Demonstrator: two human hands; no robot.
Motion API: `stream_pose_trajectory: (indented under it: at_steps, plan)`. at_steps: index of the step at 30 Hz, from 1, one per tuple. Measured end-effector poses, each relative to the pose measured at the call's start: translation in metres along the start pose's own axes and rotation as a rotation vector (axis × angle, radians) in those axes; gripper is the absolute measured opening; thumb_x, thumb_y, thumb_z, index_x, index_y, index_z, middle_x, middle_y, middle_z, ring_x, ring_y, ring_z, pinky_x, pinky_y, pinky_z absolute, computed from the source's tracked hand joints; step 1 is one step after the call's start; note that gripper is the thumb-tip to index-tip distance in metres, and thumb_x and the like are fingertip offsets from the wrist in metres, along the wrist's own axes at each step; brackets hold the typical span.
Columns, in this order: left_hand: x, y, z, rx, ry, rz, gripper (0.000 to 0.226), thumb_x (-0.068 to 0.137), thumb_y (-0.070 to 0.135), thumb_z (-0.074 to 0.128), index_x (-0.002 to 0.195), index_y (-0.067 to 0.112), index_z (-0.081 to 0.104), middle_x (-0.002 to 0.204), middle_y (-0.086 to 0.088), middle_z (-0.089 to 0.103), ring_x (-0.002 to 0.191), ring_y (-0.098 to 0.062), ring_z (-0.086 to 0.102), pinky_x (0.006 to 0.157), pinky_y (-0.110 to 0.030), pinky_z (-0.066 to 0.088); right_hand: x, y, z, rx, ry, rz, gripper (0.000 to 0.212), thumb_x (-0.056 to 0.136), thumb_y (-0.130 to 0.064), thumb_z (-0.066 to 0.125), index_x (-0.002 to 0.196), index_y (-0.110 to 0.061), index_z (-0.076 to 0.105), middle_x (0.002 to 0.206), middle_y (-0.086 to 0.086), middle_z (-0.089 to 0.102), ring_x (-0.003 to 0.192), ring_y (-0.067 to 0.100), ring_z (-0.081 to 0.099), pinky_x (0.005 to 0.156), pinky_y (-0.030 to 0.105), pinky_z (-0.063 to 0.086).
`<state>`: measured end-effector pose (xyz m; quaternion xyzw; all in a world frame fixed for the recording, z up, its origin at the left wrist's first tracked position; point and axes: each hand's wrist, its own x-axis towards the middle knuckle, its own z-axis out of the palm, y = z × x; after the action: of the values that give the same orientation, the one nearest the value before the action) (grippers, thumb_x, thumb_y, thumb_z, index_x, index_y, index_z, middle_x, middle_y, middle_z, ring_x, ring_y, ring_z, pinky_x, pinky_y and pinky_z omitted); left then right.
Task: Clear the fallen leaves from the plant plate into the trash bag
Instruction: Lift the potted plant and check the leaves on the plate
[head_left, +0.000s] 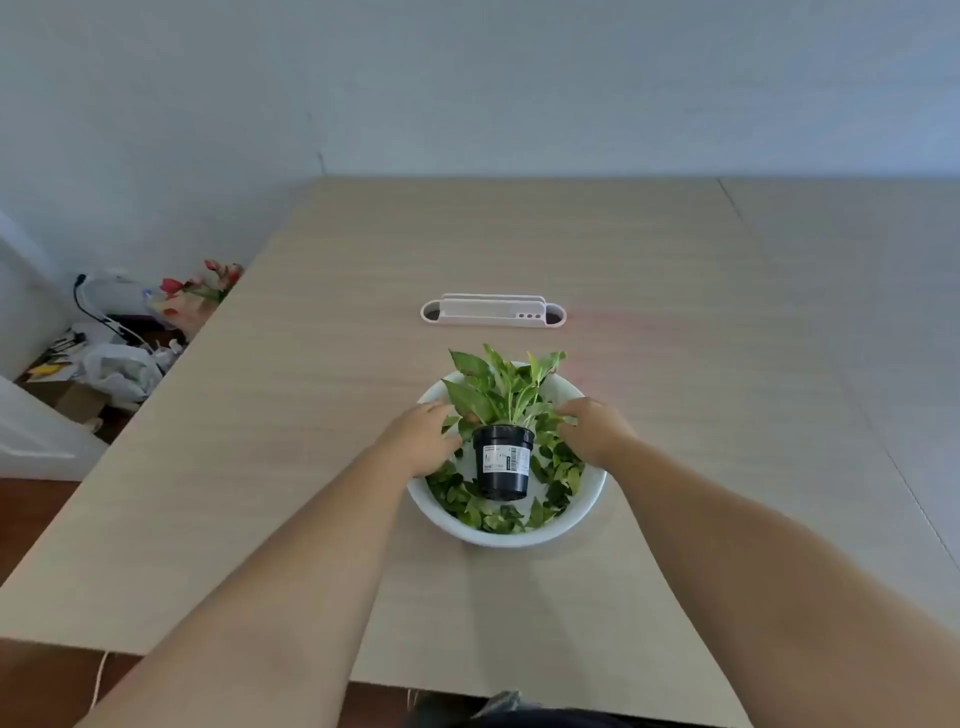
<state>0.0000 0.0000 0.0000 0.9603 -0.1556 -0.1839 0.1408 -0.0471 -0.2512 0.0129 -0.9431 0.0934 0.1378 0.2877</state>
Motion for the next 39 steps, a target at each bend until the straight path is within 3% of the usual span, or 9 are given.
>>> stream_pose_trajectory:
  at_steps: [3, 7, 12, 17, 21, 26, 30, 39]
  plan:
    - [-0.012, -0.008, 0.010, 0.054, 0.003, -0.045, 0.062, 0.090, 0.038, 0.050, 0.146, 0.019, 0.034, 0.156, -0.003, 0.031, 0.140, -0.027, 0.034, 0.115, -0.041, 0.030, -0.009, 0.011, 0.008, 0.024, 0.053, 0.015, 0.041, 0.091, -0.014, 0.043, 0.124, -0.028, 0.064, 0.133, 0.005, 0.054, 0.093, 0.022, 0.058, 0.075, 0.028, 0.048]
    - [-0.027, -0.014, 0.021, 0.031, 0.090, -0.120, 0.057, 0.087, 0.026, 0.052, 0.143, 0.021, 0.041, 0.153, -0.002, 0.036, 0.135, -0.029, 0.039, 0.111, -0.042, 0.035, -0.019, 0.028, 0.021, 0.039, 0.154, 0.063, 0.042, 0.087, -0.007, 0.045, 0.115, -0.026, 0.069, 0.125, 0.003, 0.052, 0.117, 0.026, 0.048, 0.096, 0.039, 0.047]
    - [-0.040, -0.016, 0.034, -0.201, 0.297, -0.327, 0.051, 0.085, 0.003, 0.052, 0.135, 0.014, 0.053, 0.135, -0.011, 0.052, 0.121, -0.030, 0.052, 0.097, -0.037, 0.045, -0.026, 0.043, 0.034, 0.258, 0.235, 0.192, 0.036, 0.089, -0.005, 0.047, 0.117, -0.019, 0.066, 0.115, 0.000, 0.041, 0.096, 0.020, 0.050, 0.076, 0.029, 0.044]
    - [-0.036, -0.020, 0.039, -0.432, 0.379, -0.458, 0.049, 0.085, 0.000, 0.053, 0.132, 0.015, 0.057, 0.132, -0.011, 0.059, 0.117, -0.028, 0.058, 0.095, -0.031, 0.046, -0.025, 0.048, 0.044, 0.403, 0.316, 0.257, 0.032, 0.093, -0.004, 0.048, 0.114, -0.017, 0.068, 0.121, 0.001, 0.045, 0.091, 0.015, 0.049, 0.075, 0.024, 0.040]
    - [-0.034, -0.021, 0.040, -0.438, 0.407, -0.473, 0.044, 0.087, 0.002, 0.054, 0.128, 0.014, 0.060, 0.130, -0.010, 0.061, 0.116, -0.027, 0.059, 0.095, -0.029, 0.045, -0.023, 0.052, 0.048, 0.407, 0.325, 0.235, 0.026, 0.093, -0.008, 0.052, 0.108, -0.018, 0.070, 0.113, -0.005, 0.045, 0.098, 0.020, 0.058, 0.077, 0.025, 0.041]
    - [-0.031, -0.026, 0.039, -0.404, 0.426, -0.462, 0.037, 0.090, 0.003, 0.051, 0.123, 0.013, 0.064, 0.128, -0.010, 0.062, 0.115, -0.028, 0.059, 0.093, -0.029, 0.045, -0.021, 0.050, 0.053, 0.400, 0.318, 0.223, 0.022, 0.093, -0.009, 0.053, 0.096, -0.020, 0.073, 0.110, -0.006, 0.046, 0.094, 0.020, 0.058, 0.078, 0.027, 0.045]
    - [-0.029, -0.035, 0.035, -0.406, 0.433, -0.465, 0.034, 0.091, 0.004, 0.048, 0.119, 0.012, 0.067, 0.123, -0.012, 0.065, 0.107, -0.030, 0.063, 0.090, -0.031, 0.048, -0.020, 0.043, 0.059, 0.416, 0.322, 0.206, 0.021, 0.092, -0.009, 0.053, 0.095, -0.018, 0.073, 0.111, -0.004, 0.049, 0.089, 0.020, 0.058, 0.075, 0.026, 0.045]
    - [-0.029, -0.049, 0.029, -0.458, 0.412, -0.449, 0.035, 0.092, 0.004, 0.047, 0.120, 0.009, 0.066, 0.123, -0.013, 0.065, 0.111, -0.029, 0.061, 0.092, -0.031, 0.047, -0.019, 0.029, 0.066, 0.439, 0.338, 0.195, 0.019, 0.093, -0.011, 0.056, 0.093, -0.019, 0.073, 0.113, -0.004, 0.051, 0.082, 0.014, 0.056, 0.073, 0.024, 0.042]
